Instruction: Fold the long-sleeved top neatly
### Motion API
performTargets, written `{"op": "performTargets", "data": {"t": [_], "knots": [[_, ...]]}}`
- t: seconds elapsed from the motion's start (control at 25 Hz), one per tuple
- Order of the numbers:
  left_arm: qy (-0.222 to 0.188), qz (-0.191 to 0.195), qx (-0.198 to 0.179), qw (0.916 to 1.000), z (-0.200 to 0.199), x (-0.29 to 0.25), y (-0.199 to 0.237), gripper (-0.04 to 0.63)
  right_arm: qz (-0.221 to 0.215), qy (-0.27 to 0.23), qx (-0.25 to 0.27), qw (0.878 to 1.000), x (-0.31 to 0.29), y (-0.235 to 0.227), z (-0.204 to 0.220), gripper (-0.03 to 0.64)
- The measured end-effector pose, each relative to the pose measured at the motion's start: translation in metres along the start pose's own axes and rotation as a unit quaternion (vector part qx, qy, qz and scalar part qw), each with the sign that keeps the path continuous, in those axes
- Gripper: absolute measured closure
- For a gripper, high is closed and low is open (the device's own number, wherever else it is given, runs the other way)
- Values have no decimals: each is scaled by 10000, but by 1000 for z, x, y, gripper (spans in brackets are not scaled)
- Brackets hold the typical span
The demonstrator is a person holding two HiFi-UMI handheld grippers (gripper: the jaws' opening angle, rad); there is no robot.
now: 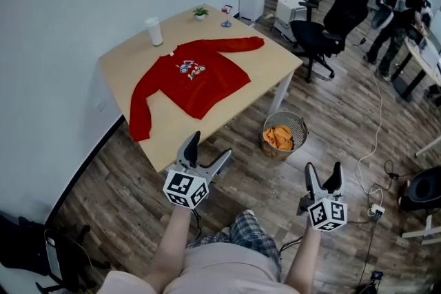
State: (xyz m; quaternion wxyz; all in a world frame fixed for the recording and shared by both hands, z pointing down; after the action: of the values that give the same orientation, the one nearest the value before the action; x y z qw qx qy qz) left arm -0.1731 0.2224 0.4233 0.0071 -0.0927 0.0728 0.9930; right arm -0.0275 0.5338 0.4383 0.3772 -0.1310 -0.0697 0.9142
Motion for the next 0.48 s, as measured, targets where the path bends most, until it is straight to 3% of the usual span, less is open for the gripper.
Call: {"op": "performTargets", "data": {"t": [0.48], "knots": [[30,-402,133,9991,-4,-42,58,166,-535,200,112,9983,-102,13,-11,138]]}}
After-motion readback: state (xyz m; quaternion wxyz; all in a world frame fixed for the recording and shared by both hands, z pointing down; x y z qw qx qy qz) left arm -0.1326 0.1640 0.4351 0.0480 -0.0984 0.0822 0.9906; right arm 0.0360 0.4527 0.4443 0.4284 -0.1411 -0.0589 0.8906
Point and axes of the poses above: the fingertips, and each gripper's own axes: x backward along the fingers, y to its left, z out of its underside, the point moved 2 cm from there along x, backward along the fingers, and after that the axes turned 12 degrees about y, right-handed, at the moved point
